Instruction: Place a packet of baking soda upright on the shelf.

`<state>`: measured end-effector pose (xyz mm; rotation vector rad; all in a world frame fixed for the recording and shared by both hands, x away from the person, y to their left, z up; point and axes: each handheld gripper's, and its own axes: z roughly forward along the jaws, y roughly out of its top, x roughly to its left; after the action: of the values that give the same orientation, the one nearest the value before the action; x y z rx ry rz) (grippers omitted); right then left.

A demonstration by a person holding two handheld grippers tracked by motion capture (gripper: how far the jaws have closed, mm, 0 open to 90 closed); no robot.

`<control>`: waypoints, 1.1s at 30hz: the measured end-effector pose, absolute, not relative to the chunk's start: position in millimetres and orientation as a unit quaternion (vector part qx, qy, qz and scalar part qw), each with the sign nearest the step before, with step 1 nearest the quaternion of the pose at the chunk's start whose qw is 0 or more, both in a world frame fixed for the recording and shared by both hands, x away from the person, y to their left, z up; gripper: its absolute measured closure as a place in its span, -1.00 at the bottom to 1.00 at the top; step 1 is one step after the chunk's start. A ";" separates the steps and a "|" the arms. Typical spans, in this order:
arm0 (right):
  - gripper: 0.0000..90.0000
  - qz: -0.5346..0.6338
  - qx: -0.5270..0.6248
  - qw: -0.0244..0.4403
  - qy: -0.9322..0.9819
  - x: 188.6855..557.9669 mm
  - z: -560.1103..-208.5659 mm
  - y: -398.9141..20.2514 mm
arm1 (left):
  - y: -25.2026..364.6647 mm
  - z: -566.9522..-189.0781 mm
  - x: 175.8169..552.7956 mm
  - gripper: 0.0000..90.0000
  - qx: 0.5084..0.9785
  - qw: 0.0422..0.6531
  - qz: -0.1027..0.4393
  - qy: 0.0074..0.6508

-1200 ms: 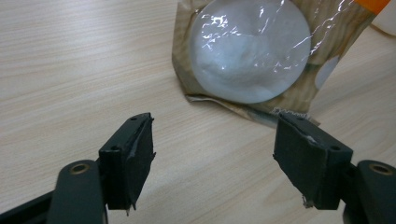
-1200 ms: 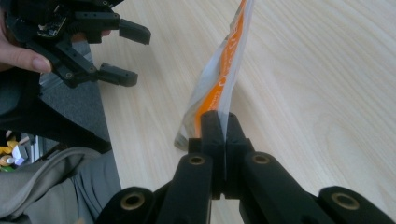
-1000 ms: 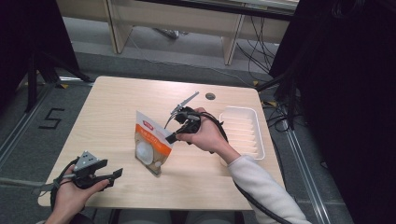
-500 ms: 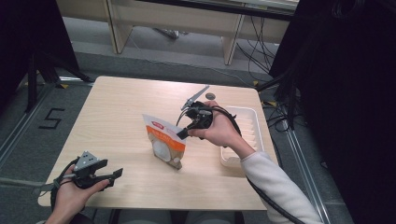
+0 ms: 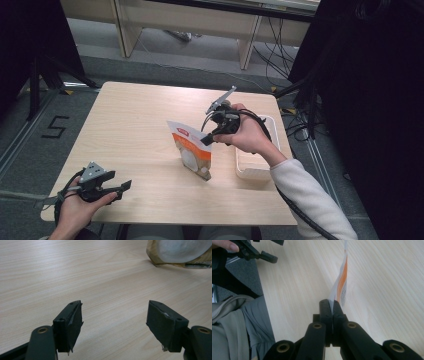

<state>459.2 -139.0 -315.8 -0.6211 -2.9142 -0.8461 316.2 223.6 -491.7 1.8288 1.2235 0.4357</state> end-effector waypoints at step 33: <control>1.00 -0.267 -0.213 0.014 -0.940 464.4 -264.4 -192.5 | 223.2 -492.2 317.2 -0.38 0.735 0.433 0.173 0.493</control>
<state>464.4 -192.5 -264.4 -0.6626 -2.9265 -0.8299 317.2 223.2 -492.2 1.8315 1.2277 0.4304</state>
